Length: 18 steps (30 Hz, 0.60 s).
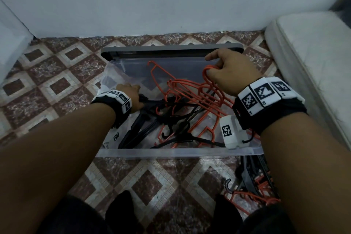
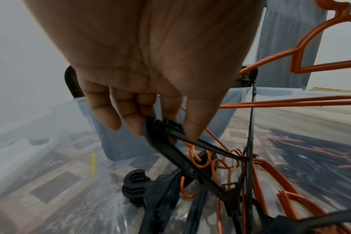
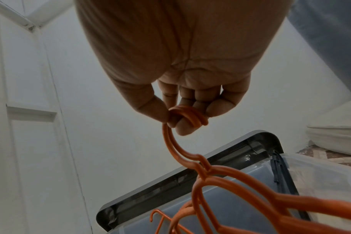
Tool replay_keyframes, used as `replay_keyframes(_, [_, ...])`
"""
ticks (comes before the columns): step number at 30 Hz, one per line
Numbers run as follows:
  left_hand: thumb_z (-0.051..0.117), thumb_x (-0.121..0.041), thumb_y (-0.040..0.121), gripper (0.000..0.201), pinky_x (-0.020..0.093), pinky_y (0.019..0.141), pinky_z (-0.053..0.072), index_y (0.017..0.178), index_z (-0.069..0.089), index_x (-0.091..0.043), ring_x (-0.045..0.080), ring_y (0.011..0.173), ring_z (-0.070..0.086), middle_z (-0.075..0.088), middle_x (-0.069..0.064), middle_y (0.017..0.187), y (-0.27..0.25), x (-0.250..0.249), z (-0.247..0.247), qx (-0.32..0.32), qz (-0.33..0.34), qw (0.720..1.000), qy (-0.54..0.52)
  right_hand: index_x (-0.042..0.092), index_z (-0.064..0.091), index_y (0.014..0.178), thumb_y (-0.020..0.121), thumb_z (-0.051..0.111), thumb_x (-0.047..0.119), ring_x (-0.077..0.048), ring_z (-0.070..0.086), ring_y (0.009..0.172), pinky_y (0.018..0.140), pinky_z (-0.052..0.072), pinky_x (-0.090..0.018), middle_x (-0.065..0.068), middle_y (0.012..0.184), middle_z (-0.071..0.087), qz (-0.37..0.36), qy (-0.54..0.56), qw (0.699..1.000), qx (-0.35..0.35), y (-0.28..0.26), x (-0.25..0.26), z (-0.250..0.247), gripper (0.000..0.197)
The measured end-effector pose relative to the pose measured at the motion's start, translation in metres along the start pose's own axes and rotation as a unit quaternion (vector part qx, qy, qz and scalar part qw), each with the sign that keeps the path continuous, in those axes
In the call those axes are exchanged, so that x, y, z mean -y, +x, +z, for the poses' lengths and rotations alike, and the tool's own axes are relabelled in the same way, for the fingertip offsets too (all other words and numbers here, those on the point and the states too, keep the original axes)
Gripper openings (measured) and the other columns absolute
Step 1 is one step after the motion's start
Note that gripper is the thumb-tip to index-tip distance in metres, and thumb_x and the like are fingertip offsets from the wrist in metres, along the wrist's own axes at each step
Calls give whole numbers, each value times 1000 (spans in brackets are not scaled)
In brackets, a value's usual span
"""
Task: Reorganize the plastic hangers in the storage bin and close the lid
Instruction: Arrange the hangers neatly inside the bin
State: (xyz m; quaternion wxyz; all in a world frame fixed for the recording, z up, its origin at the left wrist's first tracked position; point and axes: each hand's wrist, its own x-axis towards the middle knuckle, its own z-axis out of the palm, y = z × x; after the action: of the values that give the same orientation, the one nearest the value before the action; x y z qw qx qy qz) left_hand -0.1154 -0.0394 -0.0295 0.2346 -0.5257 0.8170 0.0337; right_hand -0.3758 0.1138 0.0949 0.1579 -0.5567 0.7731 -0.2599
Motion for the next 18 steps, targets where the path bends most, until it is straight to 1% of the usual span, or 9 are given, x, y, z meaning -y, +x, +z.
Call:
replay_keyframes(1, [57, -57, 86, 62, 37, 87, 46, 135, 48, -21, 34, 113, 53, 55, 13, 127, -1, 0, -2, 8, 15, 1000, 5, 34, 60, 111, 85, 57, 25, 2, 56, 64, 79, 47, -28, 13, 67, 61, 3, -1, 1000, -4, 1, -1, 0, 27])
replay_keyframes(4, [60, -42, 91, 35, 31, 80, 49, 114, 66, -17, 27, 95, 60, 65, 8, 111, -6, -7, -4, 70, 93, 993, -15, 34, 60, 112, 85, 57, 25, 1, 57, 63, 62, 43, -20, 13, 68, 61, 7, 3, 1000, 0, 1, -1, -1, 28])
replay_keyframes(6, [60, -37, 93, 28, 27, 78, 44, 110, 67, -16, 26, 95, 58, 64, 6, 107, -11, -16, -5, 102, 143, 984, -26, 36, 60, 111, 85, 58, 26, 0, 58, 65, 70, 48, -24, 13, 69, 62, 9, 2, 1000, 3, 0, 0, -1, 28])
replay_keyframes(7, [60, -40, 92, 28, 27, 78, 44, 106, 67, -17, 26, 95, 59, 65, 5, 103, -14, -20, -6, 113, 161, 980, -35, 36, 59, 111, 84, 58, 26, -1, 59, 65, 72, 50, -26, 13, 69, 63, 10, 5, 1000, 3, 0, 0, -2, 28])
replay_keyframes(8, [60, -45, 91, 28, 29, 80, 46, 101, 68, -19, 25, 94, 60, 65, 3, 98, -17, -23, -8, 124, 172, 976, -49, 36, 59, 111, 84, 58, 25, -2, 60, 63, 67, 50, -25, 12, 69, 63, 13, 12, 1000, 2, -1, -1, -3, 29])
replay_keyframes(10, [57, -56, 89, 34, 32, 84, 48, 85, 67, -24, 22, 89, 60, 65, -1, 88, -23, -31, -14, 138, 183, 971, -73, 33, 61, 114, 84, 57, 22, -5, 61, 60, 51, 42, -20, 11, 68, 63, 17, 24, 1000, -6, 0, -1, -4, 32])
replay_keyframes(12, [53, -62, 89, 42, 30, 82, 47, 69, 65, -27, 16, 80, 59, 64, -8, 76, -30, -39, -21, 153, 181, 966, -103, 32, 61, 116, 84, 56, 21, -7, 61, 59, 47, 38, -19, 10, 68, 63, 20, 31, 999, -16, 0, -2, -5, 34])
replay_keyframes(15, [55, -57, 89, 41, 28, 83, 50, 67, 72, -27, 11, 73, 62, 72, -6, 76, -30, -46, -23, 185, 173, 954, -160, 32, 60, 116, 84, 56, 23, -5, 60, 59, 46, 37, -18, 10, 68, 63, 24, 27, 999, -24, 1, -5, -5, 34])
replay_keyframes(18, [53, -47, 95, 37, 22, 78, 47, 74, 72, -22, 11, 72, 59, 73, 2, 86, -25, -44, -25, 188, 162, 960, -131, 31, 58, 118, 86, 56, 26, -9, 61, 63, 50, 43, -20, 9, 74, 64, 28, 25, 999, -13, 3, -9, -4, 32])
